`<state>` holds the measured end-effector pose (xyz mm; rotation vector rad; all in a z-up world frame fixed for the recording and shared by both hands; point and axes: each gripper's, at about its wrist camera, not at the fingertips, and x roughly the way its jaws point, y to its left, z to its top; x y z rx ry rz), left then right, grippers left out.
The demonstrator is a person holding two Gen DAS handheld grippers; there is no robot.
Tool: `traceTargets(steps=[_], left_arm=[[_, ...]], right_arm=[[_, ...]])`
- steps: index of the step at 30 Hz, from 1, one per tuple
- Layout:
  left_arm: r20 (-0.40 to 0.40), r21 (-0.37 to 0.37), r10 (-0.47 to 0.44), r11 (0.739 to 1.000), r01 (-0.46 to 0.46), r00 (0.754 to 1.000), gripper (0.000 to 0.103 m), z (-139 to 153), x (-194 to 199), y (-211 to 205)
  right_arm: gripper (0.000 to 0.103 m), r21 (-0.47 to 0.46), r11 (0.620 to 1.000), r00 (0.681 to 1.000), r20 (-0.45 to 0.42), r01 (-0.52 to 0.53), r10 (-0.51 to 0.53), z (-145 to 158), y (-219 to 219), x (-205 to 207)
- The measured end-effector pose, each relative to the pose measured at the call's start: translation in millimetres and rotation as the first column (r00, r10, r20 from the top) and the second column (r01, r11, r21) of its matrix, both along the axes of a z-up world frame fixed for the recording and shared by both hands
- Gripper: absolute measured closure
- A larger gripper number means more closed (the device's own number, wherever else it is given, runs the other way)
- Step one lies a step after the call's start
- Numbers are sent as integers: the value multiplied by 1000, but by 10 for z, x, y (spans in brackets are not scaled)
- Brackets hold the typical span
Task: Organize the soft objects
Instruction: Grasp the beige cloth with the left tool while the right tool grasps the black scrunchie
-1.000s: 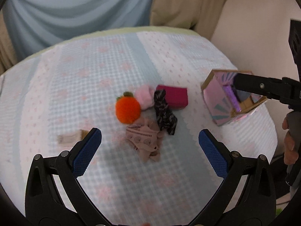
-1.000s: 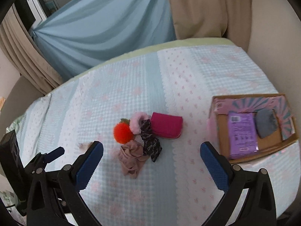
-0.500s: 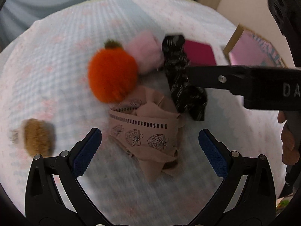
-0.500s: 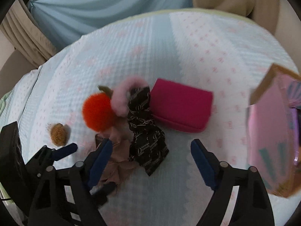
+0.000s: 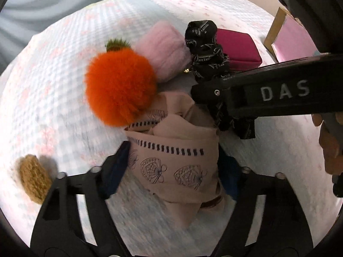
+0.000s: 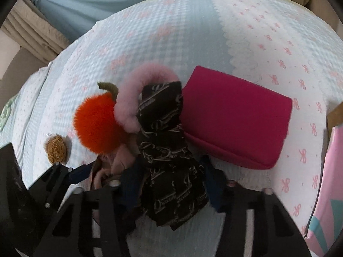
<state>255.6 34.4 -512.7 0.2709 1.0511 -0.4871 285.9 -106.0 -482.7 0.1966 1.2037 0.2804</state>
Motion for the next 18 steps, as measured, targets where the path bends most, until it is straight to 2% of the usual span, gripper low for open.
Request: traceTargets(steps=[2,8,18], left_arm=[[-3,-2,-7,1000,7,1000,45,11,20,6],[3,-13,7,1000,-6,1000,64,81,36,47],[49,-15,21,1000,-21,999,76,312,20,120]], right_arm=[[67,-6,1000,1000,4,-4,4,4,8,-4],[71,-21,1000,1000,16,3,-3,24,27,-46],[71,-15,1000,999,46,25,-24,177,-2,-182]])
